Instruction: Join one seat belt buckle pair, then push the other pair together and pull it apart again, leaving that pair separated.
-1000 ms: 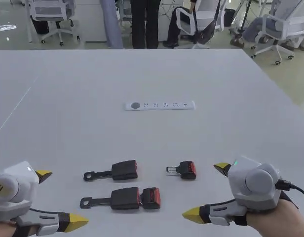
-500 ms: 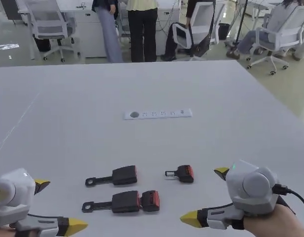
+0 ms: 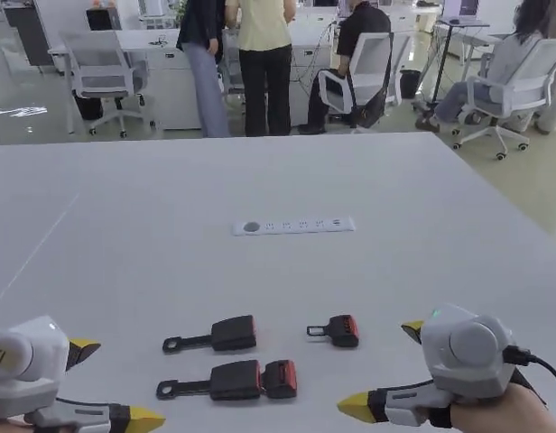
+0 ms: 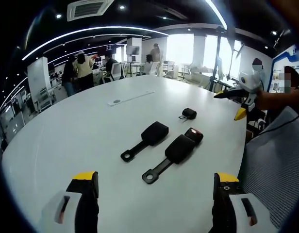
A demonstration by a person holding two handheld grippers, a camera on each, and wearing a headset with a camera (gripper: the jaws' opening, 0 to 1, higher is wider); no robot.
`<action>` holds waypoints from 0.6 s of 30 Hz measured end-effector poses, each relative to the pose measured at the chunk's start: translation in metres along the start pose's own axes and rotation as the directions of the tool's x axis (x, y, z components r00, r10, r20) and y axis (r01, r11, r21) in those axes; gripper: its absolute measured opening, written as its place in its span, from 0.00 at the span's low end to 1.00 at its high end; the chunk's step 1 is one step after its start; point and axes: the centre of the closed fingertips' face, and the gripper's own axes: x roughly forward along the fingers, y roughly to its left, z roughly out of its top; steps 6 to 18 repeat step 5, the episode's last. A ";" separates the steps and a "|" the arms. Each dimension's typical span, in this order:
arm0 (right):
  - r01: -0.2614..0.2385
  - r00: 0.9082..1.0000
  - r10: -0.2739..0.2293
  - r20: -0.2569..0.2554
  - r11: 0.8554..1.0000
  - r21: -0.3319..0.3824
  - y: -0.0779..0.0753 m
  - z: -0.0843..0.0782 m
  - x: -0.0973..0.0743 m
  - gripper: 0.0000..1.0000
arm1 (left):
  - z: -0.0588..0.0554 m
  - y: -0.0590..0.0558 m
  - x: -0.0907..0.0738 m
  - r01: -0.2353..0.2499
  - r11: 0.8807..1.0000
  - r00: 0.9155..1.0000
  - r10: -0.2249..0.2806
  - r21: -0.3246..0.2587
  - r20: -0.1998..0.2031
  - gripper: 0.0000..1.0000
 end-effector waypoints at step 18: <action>0.002 1.000 -0.002 0.009 1.000 0.019 0.000 -0.002 -0.001 0.99 | -0.002 -0.002 0.001 0.006 1.000 1.000 -0.006 -0.012 0.004 1.00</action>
